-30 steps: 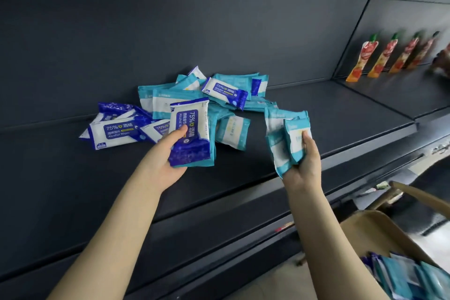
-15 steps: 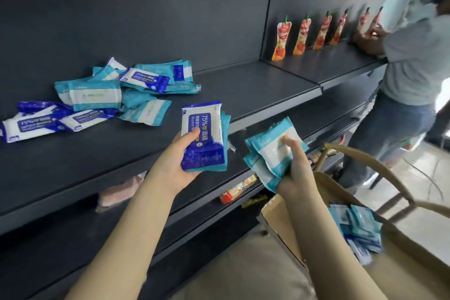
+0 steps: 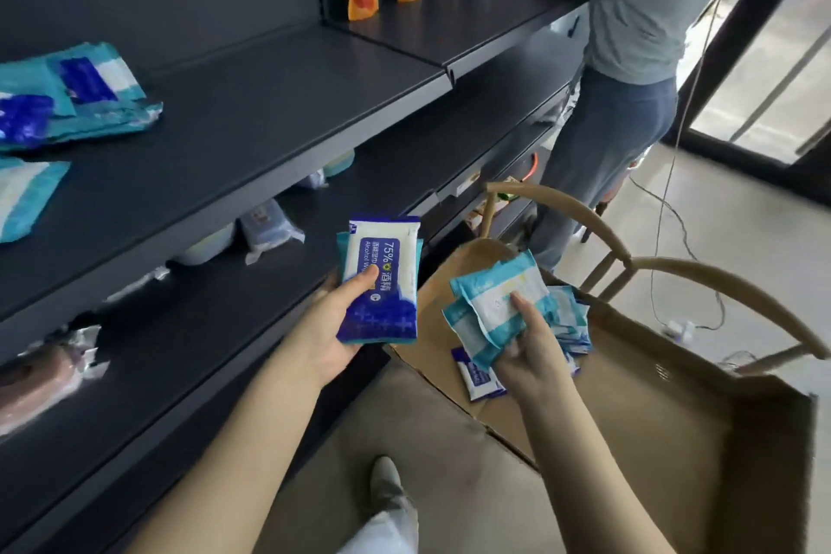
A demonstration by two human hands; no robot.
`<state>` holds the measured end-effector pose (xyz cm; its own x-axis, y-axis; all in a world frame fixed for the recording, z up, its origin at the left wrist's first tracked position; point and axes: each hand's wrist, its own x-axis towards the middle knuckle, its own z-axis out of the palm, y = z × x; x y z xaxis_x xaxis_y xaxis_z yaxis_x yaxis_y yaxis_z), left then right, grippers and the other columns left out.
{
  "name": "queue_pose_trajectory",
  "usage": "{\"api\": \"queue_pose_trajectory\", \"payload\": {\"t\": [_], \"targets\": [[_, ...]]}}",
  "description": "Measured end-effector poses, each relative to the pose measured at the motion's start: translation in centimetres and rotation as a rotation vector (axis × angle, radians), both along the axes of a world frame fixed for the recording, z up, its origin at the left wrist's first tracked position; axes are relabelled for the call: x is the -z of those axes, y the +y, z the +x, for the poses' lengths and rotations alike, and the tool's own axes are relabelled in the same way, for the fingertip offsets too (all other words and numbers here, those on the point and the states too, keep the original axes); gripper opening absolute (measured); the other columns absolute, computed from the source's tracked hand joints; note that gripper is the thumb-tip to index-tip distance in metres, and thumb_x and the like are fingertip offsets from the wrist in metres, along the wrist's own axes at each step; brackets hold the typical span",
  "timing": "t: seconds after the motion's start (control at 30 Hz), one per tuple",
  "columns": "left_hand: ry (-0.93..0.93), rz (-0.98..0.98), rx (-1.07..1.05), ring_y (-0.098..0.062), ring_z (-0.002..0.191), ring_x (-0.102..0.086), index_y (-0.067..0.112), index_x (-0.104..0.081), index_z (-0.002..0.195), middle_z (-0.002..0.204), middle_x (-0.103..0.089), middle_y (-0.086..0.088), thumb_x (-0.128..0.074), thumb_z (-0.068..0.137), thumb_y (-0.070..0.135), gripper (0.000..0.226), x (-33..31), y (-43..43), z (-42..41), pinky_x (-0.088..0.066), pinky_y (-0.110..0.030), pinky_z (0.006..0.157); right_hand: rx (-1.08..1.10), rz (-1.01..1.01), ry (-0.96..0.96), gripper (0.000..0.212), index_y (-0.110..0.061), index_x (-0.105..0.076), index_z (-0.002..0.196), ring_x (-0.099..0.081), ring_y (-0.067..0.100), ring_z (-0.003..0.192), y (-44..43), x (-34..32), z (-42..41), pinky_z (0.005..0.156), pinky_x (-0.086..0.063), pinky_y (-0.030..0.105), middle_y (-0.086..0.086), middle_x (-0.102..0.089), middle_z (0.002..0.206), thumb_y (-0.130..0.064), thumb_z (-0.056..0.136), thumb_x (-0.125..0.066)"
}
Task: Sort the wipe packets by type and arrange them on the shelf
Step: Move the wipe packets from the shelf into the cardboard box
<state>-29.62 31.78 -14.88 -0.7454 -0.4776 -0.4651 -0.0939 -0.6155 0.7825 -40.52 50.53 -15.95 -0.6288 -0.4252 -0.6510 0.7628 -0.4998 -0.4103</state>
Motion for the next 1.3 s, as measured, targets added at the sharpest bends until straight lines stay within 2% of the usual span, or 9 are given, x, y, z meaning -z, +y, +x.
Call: {"api": "queue_pose_trajectory", "payload": {"t": [0.17,0.27,0.37,0.5,0.67,0.83,1.0,1.17,1.3], "targets": [[-0.122,0.09,0.101,-0.026,0.102,-0.069,0.018,-0.064,0.123,0.114,-0.072,-0.01,-0.075,0.074,0.031,0.052,4.4,0.0,-5.8,-0.055,-0.038,0.076,-0.033,0.188,-0.019,0.027,-0.014,-0.059,0.122,-0.065,0.027,0.111,1.4,3.6,-4.9,0.083,-0.054,0.041,0.011,-0.069,0.122,-0.027,0.099,-0.054],[-0.186,0.143,0.159,-0.024,0.092,-0.07,0.014,-0.066,0.115,0.104,-0.075,-0.01,-0.071,0.079,0.029,0.04,6.9,0.9,-9.0,-0.055,-0.036,0.075,-0.074,0.264,-0.03,0.037,-0.012,-0.057,0.132,-0.067,0.027,0.1,2.7,6.6,-8.0,0.063,-0.062,0.036,0.014,-0.067,0.127,-0.029,0.1,-0.055],[-0.265,0.149,0.213,-0.025,0.091,-0.072,0.014,-0.064,0.12,0.105,-0.075,-0.011,-0.072,0.075,0.028,0.048,10.3,1.7,-12.3,-0.056,-0.038,0.072,-0.03,0.316,-0.081,0.039,-0.01,-0.058,0.131,-0.068,0.027,0.095,4.8,10.1,-10.8,0.057,-0.061,0.035,0.014,-0.069,0.121,-0.031,0.098,-0.057],[-0.367,0.134,0.272,-0.021,0.08,-0.073,0.022,-0.063,0.109,0.091,-0.077,-0.005,-0.066,0.089,0.015,0.021,14.6,3.4,-16.1,-0.059,-0.038,0.072,0.043,0.354,-0.094,0.038,-0.014,-0.053,0.137,-0.074,0.024,0.084,7.5,14.8,-13.9,0.061,-0.061,0.038,0.012,-0.071,0.116,-0.019,0.099,-0.055],[-0.555,0.16,0.3,-0.027,0.088,-0.073,0.014,-0.061,0.121,0.102,-0.075,-0.012,-0.07,0.089,0.017,0.034,19.9,5.6,-20.0,-0.06,-0.041,0.077,0.057,0.449,-0.117,0.047,-0.015,-0.045,0.144,-0.065,0.035,0.111,10.2,20.0,-18.1,0.08,-0.06,0.047,0.016,-0.062,0.133,-0.018,0.098,-0.055],[-0.69,0.163,0.229,-0.028,0.092,-0.073,0.015,-0.061,0.122,0.105,-0.074,-0.011,-0.078,0.082,0.024,0.044,25.4,8.0,-24.5,-0.058,-0.04,0.077,-0.189,0.684,-0.079,0.033,-0.003,-0.057,0.121,-0.074,0.029,0.079,11.3,23.3,-25.2,0.058,-0.061,0.039,0.017,-0.073,0.106,-0.016,0.093,-0.067],[-0.718,0.149,0.088,-0.024,0.082,-0.073,0.021,-0.057,0.117,0.101,-0.074,-0.008,-0.078,0.083,0.024,0.04,31.4,10.9,-29.8,-0.057,-0.034,0.063,-0.426,0.868,0.113,0.018,-0.02,-0.06,0.099,-0.073,0.026,0.087,10.1,27.1,-33.0,0.07,-0.062,0.039,0.009,-0.071,0.102,-0.023,0.089,-0.073],[-0.792,0.039,0.111,-0.026,0.089,-0.072,0.03,-0.057,0.108,0.11,-0.072,-0.005,-0.078,0.083,0.024,0.034,37.7,12.7,-32.5,-0.059,-0.046,0.08,-0.614,0.993,0.242,0.015,-0.03,-0.061,0.09,-0.072,0.022,0.087,8.6,32.9,-36.2,0.078,-0.061,0.045,0.001,-0.072,0.097,-0.029,0.086,-0.075],[-0.941,-0.228,0.175,-0.024,0.113,-0.059,0.018,-0.05,0.135,0.135,-0.049,-0.006,-0.074,0.085,0.037,0.058,40.0,13.8,-32.4,-0.053,-0.033,0.083,-0.716,1.168,0.428,0.019,-0.023,-0.064,0.099,-0.068,0.016,0.086,7.6,36.8,-35.3,0.075,-0.061,0.041,-0.004,-0.068,0.098,-0.033,0.086,-0.075]]}}
